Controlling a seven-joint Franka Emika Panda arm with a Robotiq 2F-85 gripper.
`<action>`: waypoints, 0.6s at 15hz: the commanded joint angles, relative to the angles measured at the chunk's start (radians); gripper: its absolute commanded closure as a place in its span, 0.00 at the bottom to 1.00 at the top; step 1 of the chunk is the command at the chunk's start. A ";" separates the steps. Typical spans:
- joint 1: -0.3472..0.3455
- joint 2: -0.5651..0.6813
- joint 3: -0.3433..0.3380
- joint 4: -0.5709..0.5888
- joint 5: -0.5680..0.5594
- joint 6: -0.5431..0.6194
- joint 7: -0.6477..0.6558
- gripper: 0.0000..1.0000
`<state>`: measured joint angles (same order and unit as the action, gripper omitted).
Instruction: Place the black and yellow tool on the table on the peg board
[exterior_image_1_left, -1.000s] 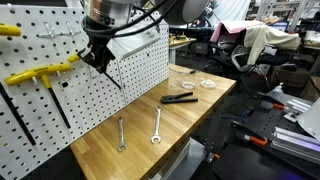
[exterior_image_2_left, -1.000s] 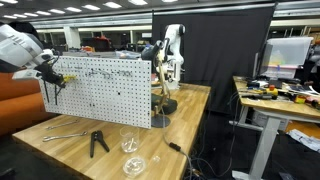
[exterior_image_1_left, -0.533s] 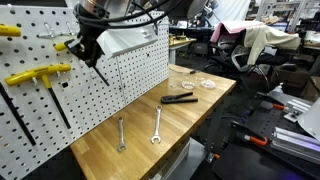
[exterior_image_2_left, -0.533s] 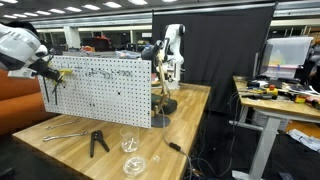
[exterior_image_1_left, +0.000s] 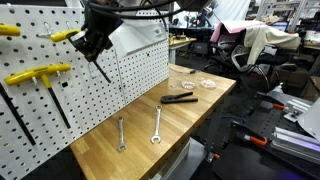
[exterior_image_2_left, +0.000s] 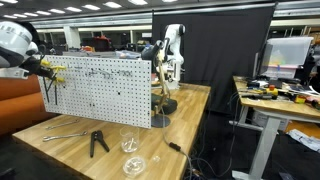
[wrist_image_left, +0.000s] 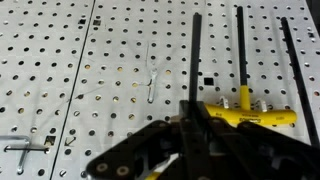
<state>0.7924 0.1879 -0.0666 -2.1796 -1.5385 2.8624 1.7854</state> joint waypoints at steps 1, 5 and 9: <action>0.005 -0.040 -0.004 -0.008 -0.097 0.000 0.073 0.98; 0.002 -0.026 0.002 0.042 -0.153 0.015 0.136 0.98; 0.000 0.002 0.003 0.102 -0.201 0.018 0.205 0.98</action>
<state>0.7935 0.1670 -0.0615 -2.1251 -1.6719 2.8641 1.9214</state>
